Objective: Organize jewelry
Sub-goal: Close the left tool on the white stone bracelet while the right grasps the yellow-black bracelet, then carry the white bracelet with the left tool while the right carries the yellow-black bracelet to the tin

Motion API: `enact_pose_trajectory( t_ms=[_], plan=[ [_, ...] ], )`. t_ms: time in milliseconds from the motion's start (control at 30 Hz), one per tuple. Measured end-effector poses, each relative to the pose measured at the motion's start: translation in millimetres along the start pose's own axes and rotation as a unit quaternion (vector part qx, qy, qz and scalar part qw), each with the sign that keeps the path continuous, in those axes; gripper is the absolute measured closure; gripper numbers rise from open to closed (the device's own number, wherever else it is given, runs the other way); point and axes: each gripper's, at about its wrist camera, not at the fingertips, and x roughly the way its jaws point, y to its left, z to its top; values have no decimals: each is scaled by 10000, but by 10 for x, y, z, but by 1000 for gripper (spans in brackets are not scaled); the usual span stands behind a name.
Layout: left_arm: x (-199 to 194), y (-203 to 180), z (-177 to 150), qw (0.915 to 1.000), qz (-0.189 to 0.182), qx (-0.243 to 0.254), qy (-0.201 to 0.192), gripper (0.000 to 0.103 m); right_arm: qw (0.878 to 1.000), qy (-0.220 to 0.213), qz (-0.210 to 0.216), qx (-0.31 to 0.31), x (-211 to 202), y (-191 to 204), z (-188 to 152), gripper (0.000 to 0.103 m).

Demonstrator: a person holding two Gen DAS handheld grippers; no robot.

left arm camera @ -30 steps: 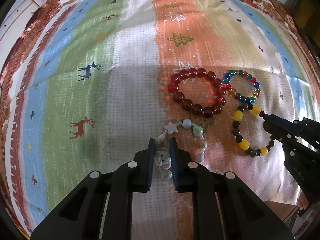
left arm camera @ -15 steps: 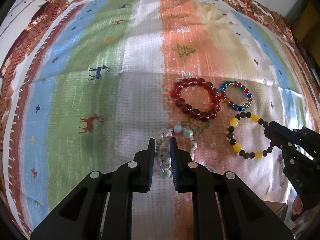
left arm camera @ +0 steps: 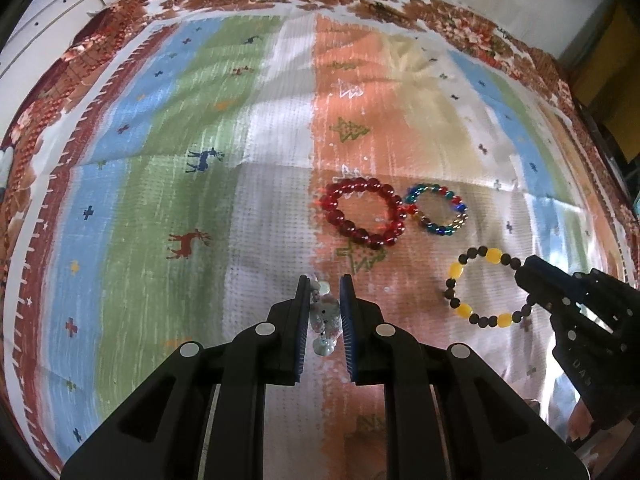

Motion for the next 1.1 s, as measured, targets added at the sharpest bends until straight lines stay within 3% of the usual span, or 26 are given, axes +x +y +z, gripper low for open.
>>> enact_pose_trajectory(
  t_ms=[533,1100],
  plan=[
    [-382,-116,-96,9989,-203,-45,-419,89,9994,-307,8,148,-386,-22,-34,91],
    [-863,-438,-357,9945,-287,320,-955,88,9976,-691,72,38,-849,77,-147,91]
  ],
)
